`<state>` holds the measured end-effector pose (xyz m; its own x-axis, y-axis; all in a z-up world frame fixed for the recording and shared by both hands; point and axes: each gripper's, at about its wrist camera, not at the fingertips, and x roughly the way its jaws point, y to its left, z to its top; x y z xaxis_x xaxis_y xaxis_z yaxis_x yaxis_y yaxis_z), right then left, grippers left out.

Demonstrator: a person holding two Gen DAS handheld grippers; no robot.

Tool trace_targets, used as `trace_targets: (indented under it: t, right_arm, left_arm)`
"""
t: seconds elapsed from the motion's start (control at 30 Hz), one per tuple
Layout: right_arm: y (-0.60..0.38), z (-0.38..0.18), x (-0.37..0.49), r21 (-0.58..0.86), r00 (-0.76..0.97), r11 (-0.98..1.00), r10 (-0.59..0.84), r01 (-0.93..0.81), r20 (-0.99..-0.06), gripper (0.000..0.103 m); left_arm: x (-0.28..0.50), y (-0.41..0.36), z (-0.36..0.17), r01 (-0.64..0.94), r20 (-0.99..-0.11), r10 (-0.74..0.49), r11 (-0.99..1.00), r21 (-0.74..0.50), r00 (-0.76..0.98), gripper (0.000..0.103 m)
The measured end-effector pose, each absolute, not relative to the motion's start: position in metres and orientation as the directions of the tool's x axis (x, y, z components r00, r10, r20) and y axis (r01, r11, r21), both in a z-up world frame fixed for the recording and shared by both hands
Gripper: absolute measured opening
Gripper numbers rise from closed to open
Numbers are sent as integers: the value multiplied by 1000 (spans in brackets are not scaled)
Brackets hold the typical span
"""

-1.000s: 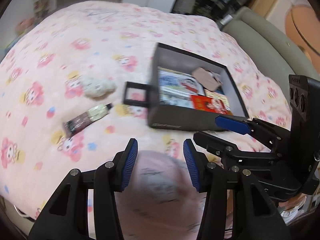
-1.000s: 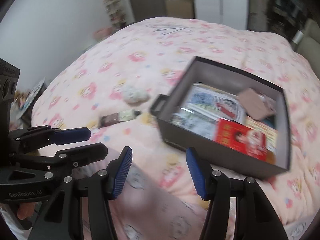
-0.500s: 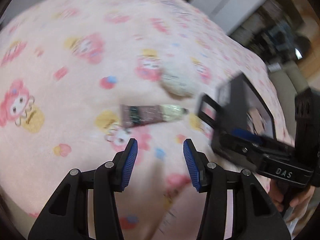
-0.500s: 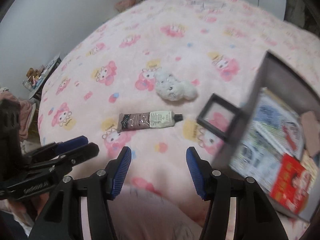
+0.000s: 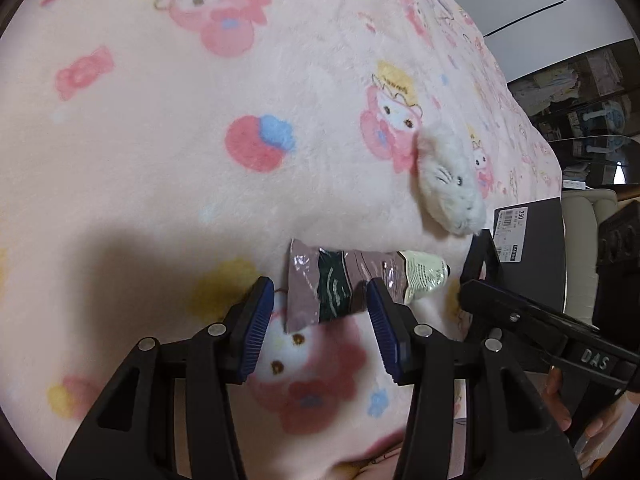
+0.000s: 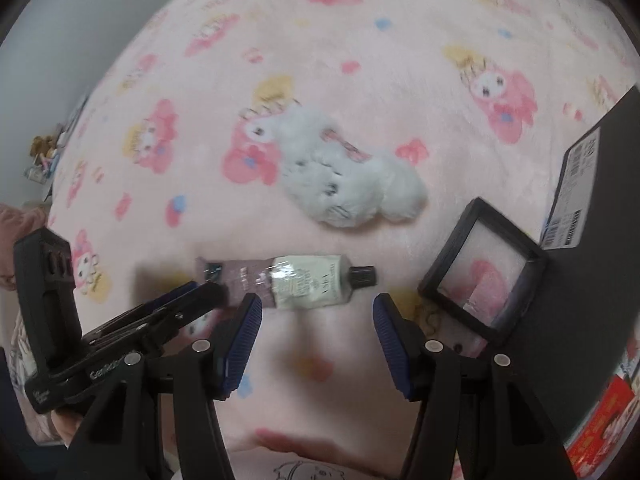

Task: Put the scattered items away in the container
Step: 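Close the left gripper around the middle of the hand-cream tube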

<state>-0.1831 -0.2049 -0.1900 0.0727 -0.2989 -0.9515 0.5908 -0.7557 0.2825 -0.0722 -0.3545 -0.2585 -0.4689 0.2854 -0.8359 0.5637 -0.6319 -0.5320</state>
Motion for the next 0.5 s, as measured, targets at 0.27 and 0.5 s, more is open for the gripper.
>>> trace_targets:
  t: [0.27, 0.5]
  right_arm:
    - [-210, -222, -197, 270, 109, -785, -253, 558, -961, 55]
    - [-215, -222, -190, 366, 182, -735, -322, 571, -929, 60]
  left_arm:
    - [-81, -355, -262, 546, -823, 310, -630, -552, -475, 50]
    - [-67, -354, -242, 530, -814, 295, -638, -558, -501, 50]
